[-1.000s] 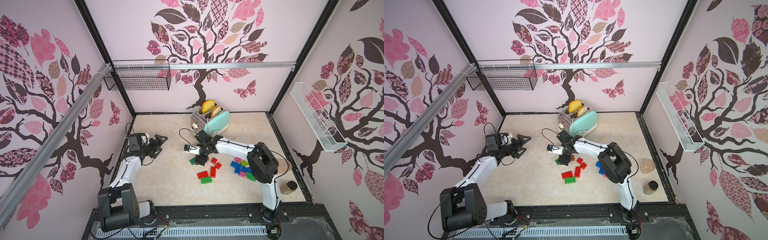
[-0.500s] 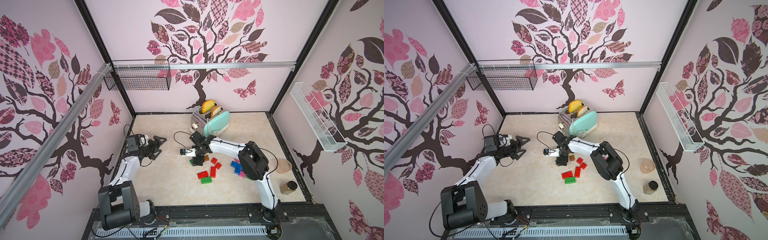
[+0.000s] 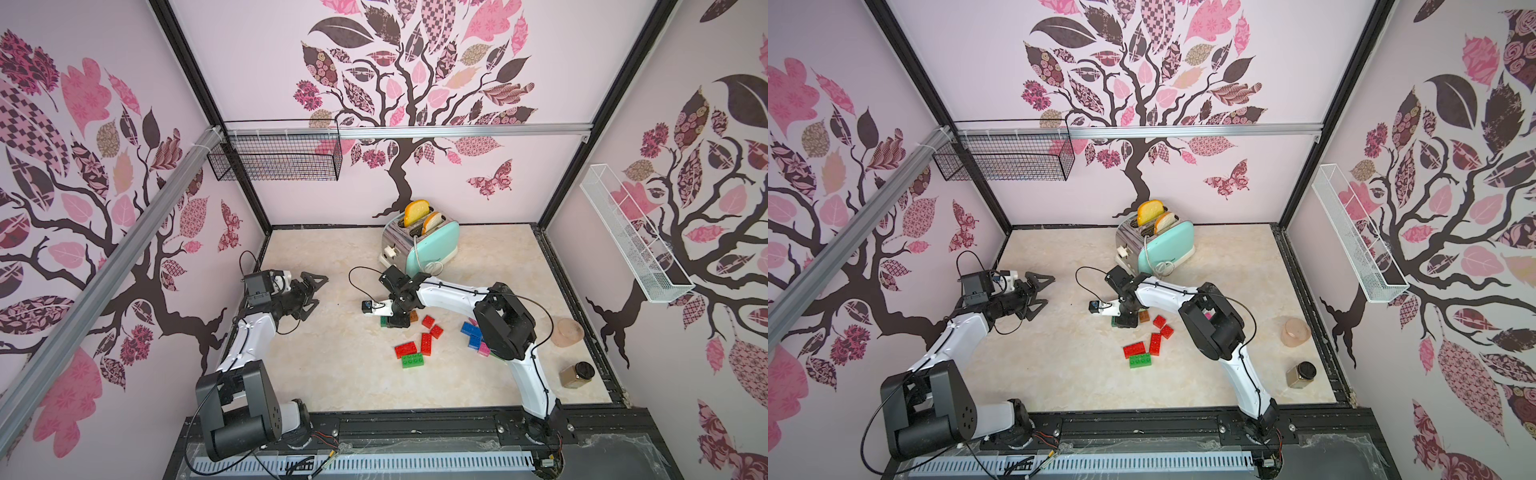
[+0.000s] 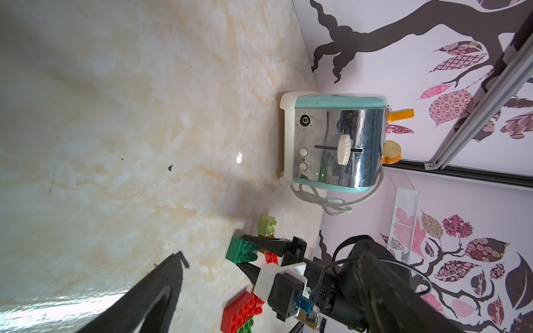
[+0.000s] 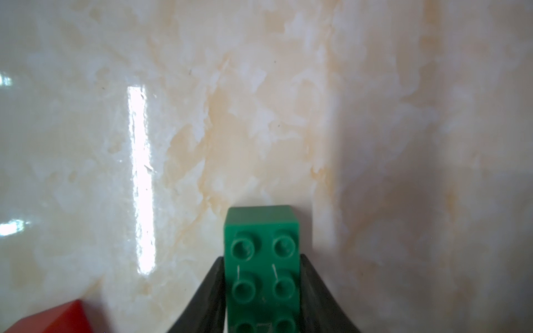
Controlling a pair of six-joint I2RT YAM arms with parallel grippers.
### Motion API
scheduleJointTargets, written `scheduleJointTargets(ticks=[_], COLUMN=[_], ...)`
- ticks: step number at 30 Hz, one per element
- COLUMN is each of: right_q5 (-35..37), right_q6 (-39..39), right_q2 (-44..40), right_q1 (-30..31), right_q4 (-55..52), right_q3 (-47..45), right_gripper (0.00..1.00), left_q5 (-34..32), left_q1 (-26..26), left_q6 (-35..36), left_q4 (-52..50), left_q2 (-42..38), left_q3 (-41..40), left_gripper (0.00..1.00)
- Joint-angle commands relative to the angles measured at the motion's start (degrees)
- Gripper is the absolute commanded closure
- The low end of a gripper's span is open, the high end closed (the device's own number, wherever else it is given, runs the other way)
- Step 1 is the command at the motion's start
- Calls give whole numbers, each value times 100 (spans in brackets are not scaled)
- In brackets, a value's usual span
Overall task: Assemble a heart with lego
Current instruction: Pick up the lego brick from the center of the board.
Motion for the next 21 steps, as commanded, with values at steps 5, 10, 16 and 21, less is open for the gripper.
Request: scheduleJointTargets(ticks=[5, 10, 16, 21], right_q5=[-116, -170, 562, 1067], right_q6=[684, 1329, 1669, 1891], right_q2=[-829, -1489, -1406, -879], right_q1=[-178, -628, -908, -965], right_q4=[240, 443, 289, 80], right_q3=[-634, -1103, -957, -485], right_gripper=[71, 70, 69, 69], left_q5=[33, -157, -441, -525], left_q1=[1, -444, -1160, -1265], left_q6=[129, 93, -256, -281], left_q4=[99, 165, 545, 557], left_q2=[-45, -15, 133, 101], left_q3=[-51, -21, -33, -63], left_gripper=[3, 3, 3, 3])
